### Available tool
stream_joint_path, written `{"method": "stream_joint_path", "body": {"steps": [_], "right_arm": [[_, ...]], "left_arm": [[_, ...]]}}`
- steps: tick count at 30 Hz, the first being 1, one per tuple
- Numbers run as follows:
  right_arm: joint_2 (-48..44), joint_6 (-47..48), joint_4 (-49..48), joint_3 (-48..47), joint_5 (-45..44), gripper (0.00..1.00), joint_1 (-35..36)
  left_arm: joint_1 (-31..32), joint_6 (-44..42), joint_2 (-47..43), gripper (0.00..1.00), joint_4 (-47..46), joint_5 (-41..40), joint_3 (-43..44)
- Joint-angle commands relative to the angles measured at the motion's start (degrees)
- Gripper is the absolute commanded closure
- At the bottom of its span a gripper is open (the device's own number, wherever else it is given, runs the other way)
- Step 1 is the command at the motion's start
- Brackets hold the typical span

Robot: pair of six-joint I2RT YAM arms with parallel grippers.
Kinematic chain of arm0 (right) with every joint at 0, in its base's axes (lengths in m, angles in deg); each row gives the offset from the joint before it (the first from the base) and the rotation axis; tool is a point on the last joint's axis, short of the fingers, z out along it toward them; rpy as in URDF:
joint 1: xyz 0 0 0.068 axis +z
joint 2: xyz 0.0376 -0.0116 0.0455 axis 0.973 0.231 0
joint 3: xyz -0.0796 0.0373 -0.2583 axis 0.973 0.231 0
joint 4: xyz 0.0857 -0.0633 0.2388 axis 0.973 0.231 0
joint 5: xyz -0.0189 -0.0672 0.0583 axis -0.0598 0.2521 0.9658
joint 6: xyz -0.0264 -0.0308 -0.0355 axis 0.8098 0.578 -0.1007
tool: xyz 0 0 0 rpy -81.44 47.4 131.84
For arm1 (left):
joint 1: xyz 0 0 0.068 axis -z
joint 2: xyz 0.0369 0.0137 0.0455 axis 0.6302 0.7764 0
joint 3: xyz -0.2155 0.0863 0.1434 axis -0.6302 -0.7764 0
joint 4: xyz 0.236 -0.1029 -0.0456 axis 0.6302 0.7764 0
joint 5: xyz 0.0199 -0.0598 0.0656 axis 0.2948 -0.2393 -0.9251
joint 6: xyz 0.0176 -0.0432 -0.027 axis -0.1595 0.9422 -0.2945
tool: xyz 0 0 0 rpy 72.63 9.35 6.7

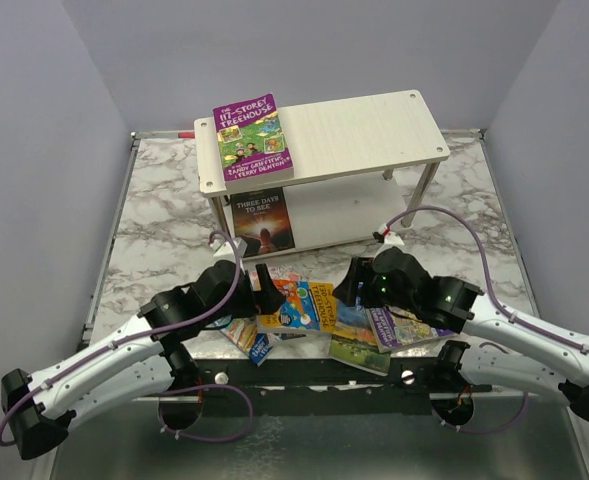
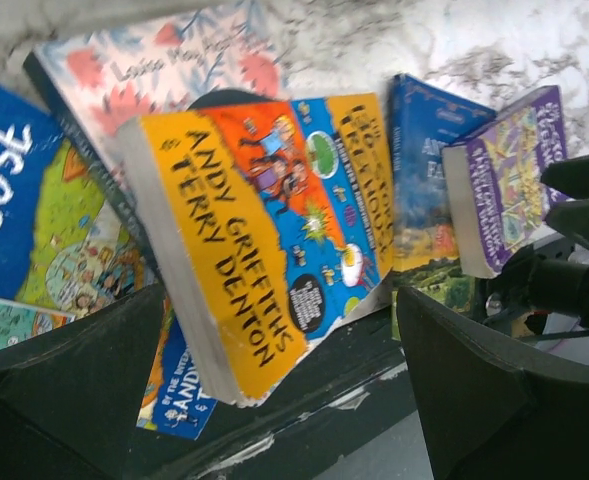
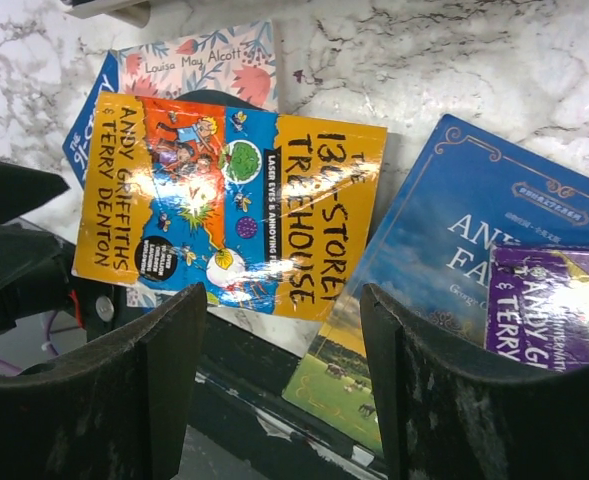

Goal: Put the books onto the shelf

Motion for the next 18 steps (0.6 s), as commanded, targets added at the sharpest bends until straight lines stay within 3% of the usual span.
{"method": "stream_joint_path", "body": {"steps": [1, 9, 18], "right_arm": [[0.6, -1.0, -4.3, 1.8, 2.4, 0.33, 0.3], [1.4, -1.6, -8.6, 4.6, 4.8, 0.33, 0.3], [-0.1, -2.7, -10.5, 7.7, 6.1, 0.33, 0.3]], "left_arm": [[0.1, 9.0, -1.7, 0.01, 3.5, -2.4, -3.7], [0.1, 12.9, 0.9, 0.01, 2.1, -0.7, -8.0], [0.1, 14.4, 1.0, 0.04, -6.2, 5.0, -12.3]]}}
